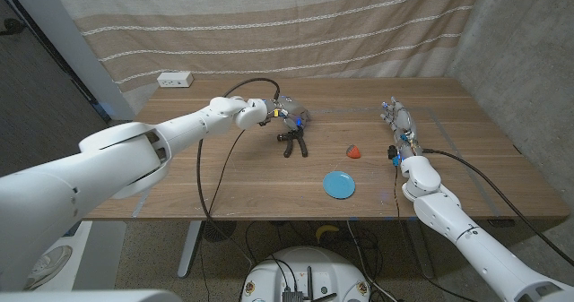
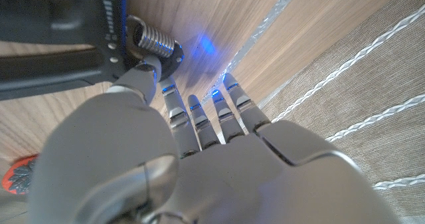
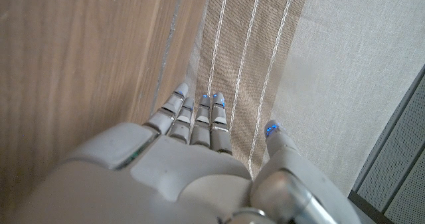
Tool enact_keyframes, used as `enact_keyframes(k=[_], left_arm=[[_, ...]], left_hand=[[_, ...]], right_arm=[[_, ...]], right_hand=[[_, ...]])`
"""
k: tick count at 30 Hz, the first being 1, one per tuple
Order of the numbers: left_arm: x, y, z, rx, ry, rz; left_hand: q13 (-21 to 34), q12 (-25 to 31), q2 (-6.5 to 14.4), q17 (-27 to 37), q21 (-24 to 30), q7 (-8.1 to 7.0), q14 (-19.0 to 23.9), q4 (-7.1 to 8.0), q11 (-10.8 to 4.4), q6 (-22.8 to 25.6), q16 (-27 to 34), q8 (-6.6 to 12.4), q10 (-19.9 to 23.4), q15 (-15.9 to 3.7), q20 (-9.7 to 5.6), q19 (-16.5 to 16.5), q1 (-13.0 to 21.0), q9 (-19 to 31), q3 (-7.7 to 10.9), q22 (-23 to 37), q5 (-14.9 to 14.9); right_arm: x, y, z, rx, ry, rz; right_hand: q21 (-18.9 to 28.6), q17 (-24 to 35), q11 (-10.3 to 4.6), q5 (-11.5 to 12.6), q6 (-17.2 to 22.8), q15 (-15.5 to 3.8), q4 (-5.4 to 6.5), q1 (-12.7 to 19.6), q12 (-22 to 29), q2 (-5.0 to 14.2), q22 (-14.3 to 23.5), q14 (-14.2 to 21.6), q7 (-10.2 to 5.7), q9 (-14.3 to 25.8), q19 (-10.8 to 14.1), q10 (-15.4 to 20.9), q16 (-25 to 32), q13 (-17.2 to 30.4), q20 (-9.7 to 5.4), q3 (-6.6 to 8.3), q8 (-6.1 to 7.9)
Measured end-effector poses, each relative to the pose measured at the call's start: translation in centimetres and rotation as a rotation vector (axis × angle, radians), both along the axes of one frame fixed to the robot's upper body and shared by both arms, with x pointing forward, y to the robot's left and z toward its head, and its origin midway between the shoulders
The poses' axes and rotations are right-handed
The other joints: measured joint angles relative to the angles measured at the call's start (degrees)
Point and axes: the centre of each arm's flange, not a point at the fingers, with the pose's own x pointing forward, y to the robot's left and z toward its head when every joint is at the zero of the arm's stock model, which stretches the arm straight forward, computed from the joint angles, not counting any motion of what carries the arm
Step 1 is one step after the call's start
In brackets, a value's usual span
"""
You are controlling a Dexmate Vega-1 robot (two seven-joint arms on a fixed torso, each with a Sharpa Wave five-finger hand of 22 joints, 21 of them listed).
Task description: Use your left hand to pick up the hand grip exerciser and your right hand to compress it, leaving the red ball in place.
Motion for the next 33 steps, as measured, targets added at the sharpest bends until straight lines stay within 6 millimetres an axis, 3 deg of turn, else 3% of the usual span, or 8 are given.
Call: enact_keyframes(k=[7, 10, 18, 33], left_arm=[[0.2, -0.1, -0.2, -0.003, -0.007, 0.002], [0.2, -0.1, -0.2, -0.005, -0.008, 0.005], [0.5, -0.2, -0.2, -0.023, 0.012, 0.020], [0.6, 0.0, 0.9, -0.091, 0.046, 0.027]], left_hand=[[0.2, 0.0, 0.4, 0.0, 0.0, 0.00, 0.5, -0.04, -0.84, 0.0, 0.0, 1.14, 1.2, -0.07, -0.42, 0.6, 2.0, 2.0, -0.42, 0.0, 0.2], [0.3, 0.0, 0.5, 0.0, 0.0, 0.03, 0.5, 0.18, -0.30, 0.0, 0.0, 1.27, 1.7, -0.08, -0.51, 0.7, 2.9, 4.7, -0.65, 0.0, 0.2], [0.3, 0.0, 1.8, 0.0, 0.0, 1.98, 0.5, 0.49, 0.82, -2.0, 0.0, 2.38, 1.6, -0.09, -0.93, 0.3, 4.1, 7.2, -1.13, 0.3, 0.7], [0.6, 0.0, 2.5, 0.0, 0.0, 2.68, 0.5, 0.41, 1.22, -2.7, 0.0, 3.39, 2.4, -0.09, -0.92, 0.3, 4.3, 7.9, -1.84, 0.3, 1.1]], right_arm=[[0.1, -0.2, 0.0, -0.001, 0.002, -0.004], [0.1, -0.2, 0.0, 0.000, 0.002, -0.006], [0.1, -0.4, 0.1, -0.003, 0.002, -0.014], [0.1, -0.7, 0.2, -0.007, -0.003, -0.019]], right_hand=[[-0.2, 0.0, 0.00, 0.0, 0.0, 0.00, 0.00, 0.0, 0.0, 0.00, 0.0, 0.0, 0.00, 0.0, 0.0, 0.0, 0.0, 0.0, 0.00, 0.00, -0.23], [-0.2, 0.0, 0.00, 0.0, 0.0, 0.00, 0.00, 0.0, 0.0, -0.01, 0.2, 0.0, 0.00, 0.0, 0.0, 0.0, 0.0, 0.0, 0.00, 0.00, -0.23], [-0.2, 0.0, 0.00, 0.0, 0.0, 0.00, 0.00, -0.8, 0.0, -0.76, 0.3, 0.0, 0.00, 0.0, 0.0, 0.0, 0.0, 0.0, 0.00, 0.00, -0.22], [-0.6, 0.0, 0.00, 0.0, 0.0, 0.00, 0.00, -0.8, 0.0, -0.75, 0.3, 0.0, 0.00, 0.0, 0.0, 0.0, 0.0, 0.0, 0.01, 0.00, -0.22]])
